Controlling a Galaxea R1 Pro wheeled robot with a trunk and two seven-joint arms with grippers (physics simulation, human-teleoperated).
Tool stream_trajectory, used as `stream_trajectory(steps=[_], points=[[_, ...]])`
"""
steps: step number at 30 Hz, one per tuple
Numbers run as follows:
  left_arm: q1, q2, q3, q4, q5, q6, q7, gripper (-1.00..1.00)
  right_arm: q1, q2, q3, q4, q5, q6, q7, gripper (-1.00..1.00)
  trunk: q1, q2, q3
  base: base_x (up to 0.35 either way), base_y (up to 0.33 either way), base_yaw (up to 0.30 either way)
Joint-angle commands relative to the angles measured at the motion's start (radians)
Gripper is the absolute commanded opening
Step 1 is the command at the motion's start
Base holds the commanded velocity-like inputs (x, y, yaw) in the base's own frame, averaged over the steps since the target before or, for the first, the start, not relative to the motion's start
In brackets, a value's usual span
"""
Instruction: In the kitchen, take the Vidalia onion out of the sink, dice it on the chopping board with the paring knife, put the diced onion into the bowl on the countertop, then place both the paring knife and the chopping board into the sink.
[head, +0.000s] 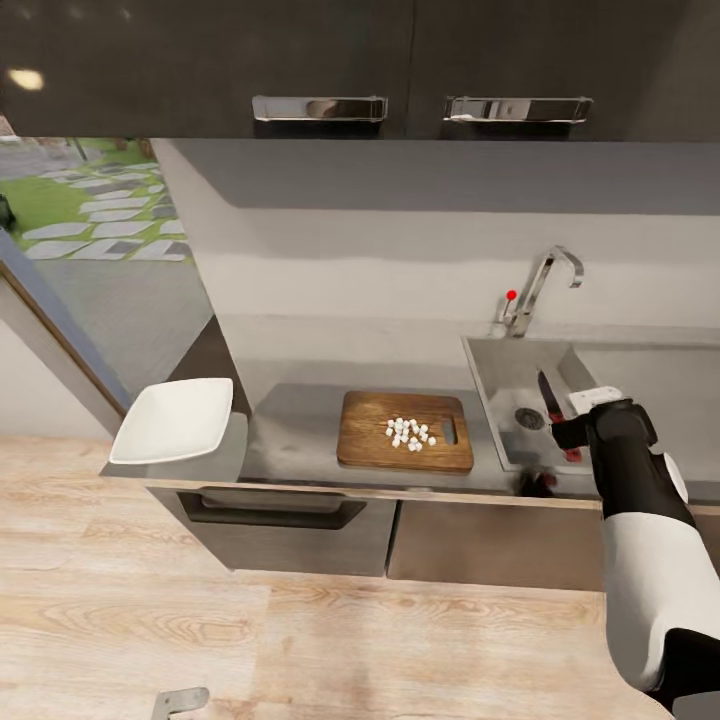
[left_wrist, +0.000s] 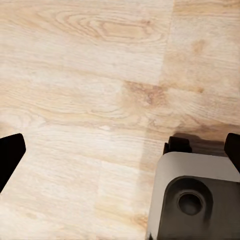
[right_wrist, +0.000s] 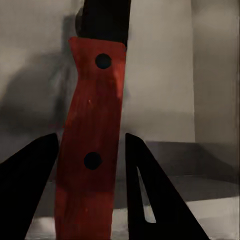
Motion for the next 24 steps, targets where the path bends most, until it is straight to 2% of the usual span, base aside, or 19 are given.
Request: stream_trajectory(steps=[1,3,6,10,14,17,21,24], points=[[-0.001,0.007,-0.008,0.004,0.006,0.004,-0.001,1.00,-0.003,-0.016,-0.002,0.034,0.007,0.001,-0.012,-1.00,0.001,-0.002,-0.002,0.000,0.000,0.000],[0.004,0.016,-0.008,0.004,0.006,0.017,-0.003,1.00,-0.014,-0.041,-0.004,0.115,-0.001,-0.002,-0.079,-1.00,0.001,-0.002,-0.002,0.000,0.000,0.000],[0.011,0.017,-0.009,0.004,0.006,0.021,-0.005,1.00,-0.051,-0.063,-0.003,0.156,-0.070,-0.002,-0.129,-1.00,0.001,-0.002,-0.002,0.000,0.000,0.000],[0.012,0.016,-0.009,0.004,0.006,0.022,-0.006,1.00,-0.120,-0.065,-0.003,0.235,-0.095,-0.002,-0.201,-1.00,0.001,-0.002,-0.002,0.000,0.000,0.000],[0.015,0.015,-0.009,0.004,0.006,0.022,-0.006,1.00,-0.246,-0.066,-0.003,0.381,-0.097,-0.002,-0.231,-1.00,0.001,-0.002,-0.002,0.000,0.000,0.000],[0.017,0.014,-0.009,0.004,0.006,0.022,-0.006,1.00,-0.306,-0.064,-0.003,0.468,-0.101,-0.004,-0.307,-1.00,0.001,-0.002,-0.002,0.000,0.000,0.000],[0.019,0.014,-0.009,0.004,0.006,0.022,-0.007,1.00,-0.343,-0.060,-0.002,0.519,-0.161,-0.004,-0.341,-1.00,0.001,-0.002,-0.002,0.000,0.000,0.000],[0.019,0.014,-0.009,0.004,0.006,0.022,-0.007,1.00,-0.348,-0.057,-0.001,0.526,-0.177,-0.004,-0.343,-1.00,0.001,-0.002,-0.002,0.000,0.000,0.000]])
